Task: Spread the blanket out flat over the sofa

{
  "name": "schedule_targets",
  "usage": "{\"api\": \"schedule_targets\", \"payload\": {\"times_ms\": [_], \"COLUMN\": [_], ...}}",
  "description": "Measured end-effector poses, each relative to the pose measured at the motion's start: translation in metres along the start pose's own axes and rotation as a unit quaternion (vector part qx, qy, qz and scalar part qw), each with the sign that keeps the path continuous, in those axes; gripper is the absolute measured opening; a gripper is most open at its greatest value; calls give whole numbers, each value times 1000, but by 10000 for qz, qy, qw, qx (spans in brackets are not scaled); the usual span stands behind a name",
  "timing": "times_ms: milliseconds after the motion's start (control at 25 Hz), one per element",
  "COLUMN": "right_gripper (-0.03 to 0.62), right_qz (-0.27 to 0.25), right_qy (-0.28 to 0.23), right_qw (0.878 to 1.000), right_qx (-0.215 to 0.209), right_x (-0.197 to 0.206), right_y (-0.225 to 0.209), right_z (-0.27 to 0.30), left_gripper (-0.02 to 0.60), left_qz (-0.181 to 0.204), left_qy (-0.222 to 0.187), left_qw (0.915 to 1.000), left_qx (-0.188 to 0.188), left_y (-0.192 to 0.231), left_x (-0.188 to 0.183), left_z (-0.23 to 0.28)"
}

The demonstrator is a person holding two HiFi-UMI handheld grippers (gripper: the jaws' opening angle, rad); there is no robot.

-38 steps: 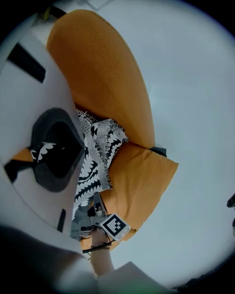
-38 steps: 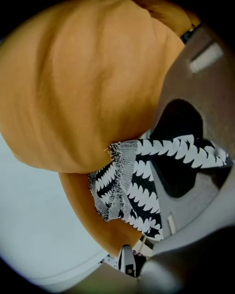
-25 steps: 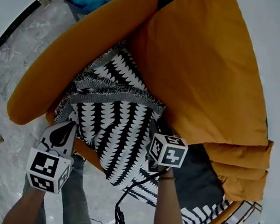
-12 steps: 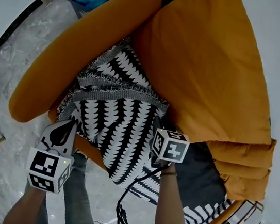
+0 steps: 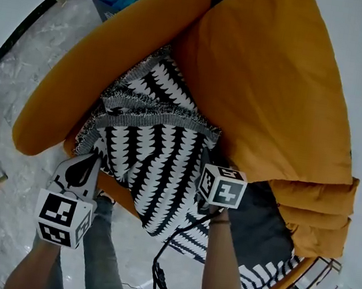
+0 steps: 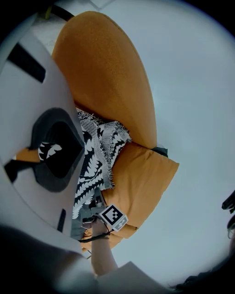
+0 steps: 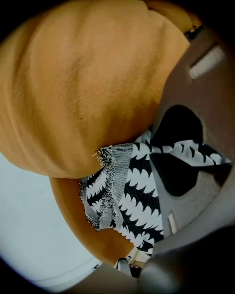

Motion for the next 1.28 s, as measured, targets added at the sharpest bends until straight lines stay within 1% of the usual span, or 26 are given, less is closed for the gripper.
{"api": "schedule_targets", "payload": {"times_ms": [120,200,480,720,960,1280], "right_gripper": [28,21,20,18,18,18], "right_qz": [-61,-59,-109,-96,-15,-25], "right_qy": [-16,-25,-96,-180,-331,-425], "right_qw": [10000,10000,9999,9997,9994,9991], "right_qx": [-2,-4,29,100,58,72], "right_x": [-2,-3,-8,-11,-14,-16], "right_y": [1,1,5,10,22,39], "right_z": [-2,-4,-7,-21,-39,-61], "left_gripper": [-9,-9,-9,-9,-9,-9], "left_qz": [2,15,25,37,157,156], "left_qy": [10,17,-4,10,1,-71], "left_qw": [10000,10000,10000,10000,9998,9997], "left_qx": [-9,-11,4,35,95,172], "left_y": [0,0,7,8,7,10], "left_x": [-3,-5,-4,2,5,5], "left_z": [-2,-2,-3,-15,-28,-43]}}
Point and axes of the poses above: the fingertips, and each gripper's own axes: z forward along the fingers, y to its left, x out of its underside, the point moved 9 cm from there along -z, backward along the fingers, and after that the axes turned 5 degrees about x, right-handed, at the moved point
